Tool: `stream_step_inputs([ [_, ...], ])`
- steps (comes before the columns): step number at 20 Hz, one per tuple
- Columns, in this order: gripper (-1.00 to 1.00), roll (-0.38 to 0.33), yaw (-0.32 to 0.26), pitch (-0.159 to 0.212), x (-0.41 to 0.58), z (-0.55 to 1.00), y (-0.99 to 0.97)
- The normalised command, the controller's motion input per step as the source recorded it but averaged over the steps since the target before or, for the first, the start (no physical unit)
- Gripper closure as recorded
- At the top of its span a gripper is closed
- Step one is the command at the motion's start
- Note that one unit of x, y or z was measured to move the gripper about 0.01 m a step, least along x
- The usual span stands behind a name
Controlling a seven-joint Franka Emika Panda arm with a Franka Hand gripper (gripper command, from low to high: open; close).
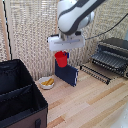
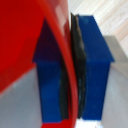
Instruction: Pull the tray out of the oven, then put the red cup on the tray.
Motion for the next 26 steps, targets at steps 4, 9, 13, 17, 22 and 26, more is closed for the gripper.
stream_step_inputs([
  [4,1.0,-0.001,-0.17,0.068,0.569,0.78,-0.25],
  [9,1.0,0.02,-0.139,0.008,0.451,0.62,-0.49],
  [13,1.0,0.008,-0.147,0.0,0.326,0.49,-0.62],
  [17,1.0,0.008,-0.134,0.001,0.116,0.49,-0.75],
  [22,1.0,0.004,-0.15,0.021,0.01,0.46,-0.75],
  [26,1.0,0.003,-0.182,0.03,-0.001,0.31,-0.69],
])
